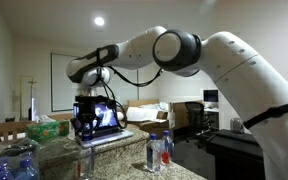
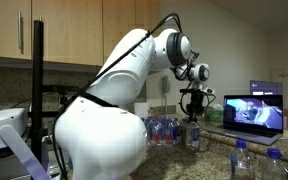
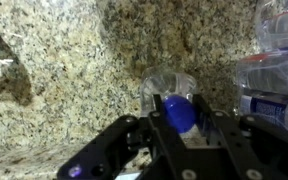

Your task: Move the three empty water bottles to the right

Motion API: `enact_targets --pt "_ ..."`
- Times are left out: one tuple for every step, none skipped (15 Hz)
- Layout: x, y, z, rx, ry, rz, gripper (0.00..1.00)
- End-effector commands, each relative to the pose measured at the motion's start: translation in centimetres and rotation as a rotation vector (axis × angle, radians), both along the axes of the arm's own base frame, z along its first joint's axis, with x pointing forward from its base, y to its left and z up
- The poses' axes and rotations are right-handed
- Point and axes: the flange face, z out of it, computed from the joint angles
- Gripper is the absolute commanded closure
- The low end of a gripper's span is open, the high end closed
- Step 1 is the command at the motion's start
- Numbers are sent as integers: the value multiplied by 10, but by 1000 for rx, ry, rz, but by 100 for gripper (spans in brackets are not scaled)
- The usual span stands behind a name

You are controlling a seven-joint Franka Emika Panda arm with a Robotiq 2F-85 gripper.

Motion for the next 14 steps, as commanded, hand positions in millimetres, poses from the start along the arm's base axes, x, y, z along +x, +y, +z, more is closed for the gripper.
enact_targets --pt "-34 -36 6 64 14 -105 86" --pt "-40 -49 3 82 21 -124 86" --pt "-47 -62 -1 93 29 -142 86" --pt "-55 -78 -6 100 38 -158 86" --pt "-65 -94 -9 98 47 -178 86" --pt "-75 -108 -14 87 55 -190 86" --pt "-85 -123 -16 73 57 -204 86" --pt "-97 -138 -18 65 60 -217 86" --pt "-110 -153 -20 58 62 -228 86" --pt "-125 -168 -20 51 71 -234 86" --pt "-140 -179 -19 43 76 -238 86" --pt "-153 -187 -15 30 80 -235 86" --pt "-163 -194 -14 21 82 -232 86" --pt "-170 -200 -9 7 81 -234 86"
